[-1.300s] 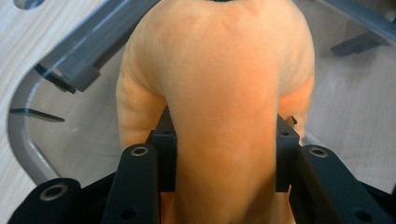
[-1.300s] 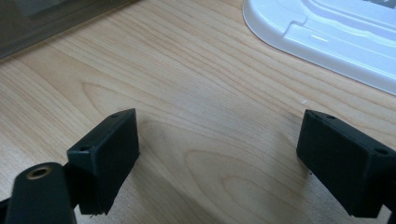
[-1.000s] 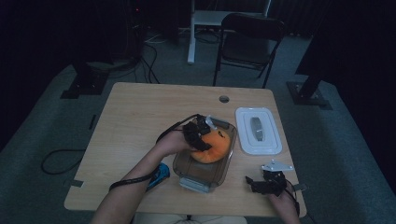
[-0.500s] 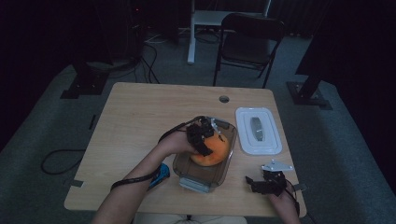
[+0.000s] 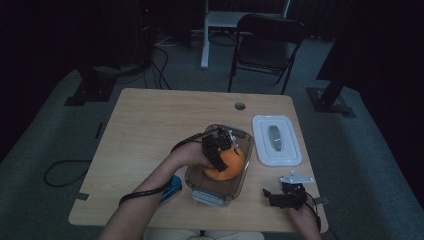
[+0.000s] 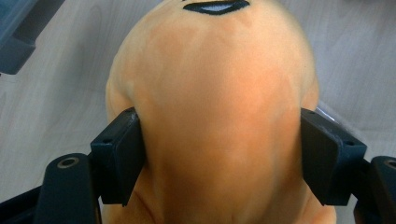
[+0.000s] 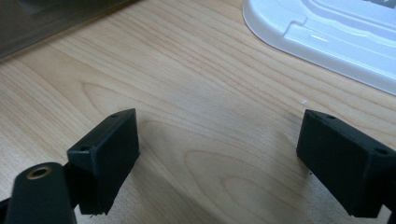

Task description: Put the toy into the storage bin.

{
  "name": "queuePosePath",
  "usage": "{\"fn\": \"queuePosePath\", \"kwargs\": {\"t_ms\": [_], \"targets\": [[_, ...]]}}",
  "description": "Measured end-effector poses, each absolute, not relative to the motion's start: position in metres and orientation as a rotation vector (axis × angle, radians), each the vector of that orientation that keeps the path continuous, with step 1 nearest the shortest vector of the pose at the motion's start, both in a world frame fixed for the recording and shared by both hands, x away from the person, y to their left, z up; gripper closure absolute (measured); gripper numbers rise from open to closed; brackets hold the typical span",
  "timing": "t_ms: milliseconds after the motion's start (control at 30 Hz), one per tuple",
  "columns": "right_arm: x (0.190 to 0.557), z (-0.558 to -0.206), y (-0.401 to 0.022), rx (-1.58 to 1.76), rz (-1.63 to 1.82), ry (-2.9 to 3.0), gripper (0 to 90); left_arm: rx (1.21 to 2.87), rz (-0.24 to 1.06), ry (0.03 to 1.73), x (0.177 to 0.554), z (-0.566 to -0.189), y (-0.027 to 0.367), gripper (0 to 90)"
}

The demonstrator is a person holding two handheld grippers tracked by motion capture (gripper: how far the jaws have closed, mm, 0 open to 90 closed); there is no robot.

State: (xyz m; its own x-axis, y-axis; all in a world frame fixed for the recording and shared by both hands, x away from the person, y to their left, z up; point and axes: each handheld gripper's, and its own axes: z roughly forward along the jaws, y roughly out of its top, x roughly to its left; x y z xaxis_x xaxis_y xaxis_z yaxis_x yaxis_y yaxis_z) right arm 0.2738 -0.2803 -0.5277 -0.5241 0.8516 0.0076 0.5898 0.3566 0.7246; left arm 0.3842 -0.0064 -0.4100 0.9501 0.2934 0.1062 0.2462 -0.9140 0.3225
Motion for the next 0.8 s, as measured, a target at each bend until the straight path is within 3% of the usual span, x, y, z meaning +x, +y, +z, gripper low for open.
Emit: {"fn": "queuePosePath", "kwargs": {"t_ms": [400, 800], "targets": [[0.274, -0.528, -0.28, 1.263, 0.971, 2.253, 12.5, 2.708, 0.132, 0.459, 0.385, -0.403, 0.003, 18.4], [0.274, -0.528, -0.28, 1.262, 0.971, 2.253, 12.5, 2.63, 0.139, 0.443, 0.375, -0.384, 0.018, 18.5]]}}
